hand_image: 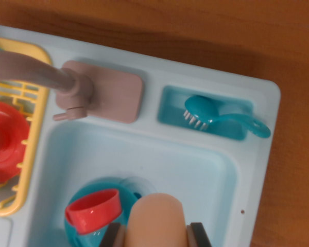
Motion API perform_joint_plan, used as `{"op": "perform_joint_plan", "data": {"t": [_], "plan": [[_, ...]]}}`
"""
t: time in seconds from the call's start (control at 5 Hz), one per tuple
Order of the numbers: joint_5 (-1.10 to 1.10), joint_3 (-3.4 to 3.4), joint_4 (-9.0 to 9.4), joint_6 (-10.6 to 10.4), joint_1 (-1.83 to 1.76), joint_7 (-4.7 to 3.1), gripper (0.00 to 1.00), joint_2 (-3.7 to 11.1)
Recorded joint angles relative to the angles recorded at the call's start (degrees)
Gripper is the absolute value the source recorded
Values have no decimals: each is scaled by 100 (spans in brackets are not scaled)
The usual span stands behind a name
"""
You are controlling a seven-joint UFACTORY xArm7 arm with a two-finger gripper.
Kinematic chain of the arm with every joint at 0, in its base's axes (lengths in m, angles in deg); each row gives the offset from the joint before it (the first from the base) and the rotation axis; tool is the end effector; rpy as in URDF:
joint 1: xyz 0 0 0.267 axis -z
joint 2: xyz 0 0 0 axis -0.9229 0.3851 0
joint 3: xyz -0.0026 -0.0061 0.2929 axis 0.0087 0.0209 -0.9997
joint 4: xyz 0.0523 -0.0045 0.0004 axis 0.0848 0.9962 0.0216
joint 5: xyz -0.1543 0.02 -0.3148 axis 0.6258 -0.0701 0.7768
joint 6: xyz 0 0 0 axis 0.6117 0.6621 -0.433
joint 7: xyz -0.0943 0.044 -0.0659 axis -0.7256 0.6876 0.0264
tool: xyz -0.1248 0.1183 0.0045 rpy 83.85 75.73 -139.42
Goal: Pick detergent from the sink
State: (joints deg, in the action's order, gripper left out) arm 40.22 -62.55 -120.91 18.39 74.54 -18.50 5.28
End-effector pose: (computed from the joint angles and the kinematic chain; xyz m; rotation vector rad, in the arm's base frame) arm 0.4759 -0.1200 0.2869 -3.0399 -0.3222 0.0023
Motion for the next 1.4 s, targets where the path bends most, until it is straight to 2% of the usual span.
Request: {"op": "perform_joint_plan", "data": {"t": [0.2, 0.4, 0.6, 0.8, 1.0, 1.2, 1.4], "plan": [[0, 0, 0, 0, 0, 0, 100, 0], [19, 5, -160, 211, -2, 24, 100, -53], [19, 5, -160, 211, -2, 24, 100, -53], [37, 9, -309, 407, -4, 47, 100, -102], [37, 9, -309, 407, -4, 47, 100, -102], [54, 13, -441, 581, -5, 67, 100, -145], [54, 13, -441, 581, -5, 67, 100, -145]]}}
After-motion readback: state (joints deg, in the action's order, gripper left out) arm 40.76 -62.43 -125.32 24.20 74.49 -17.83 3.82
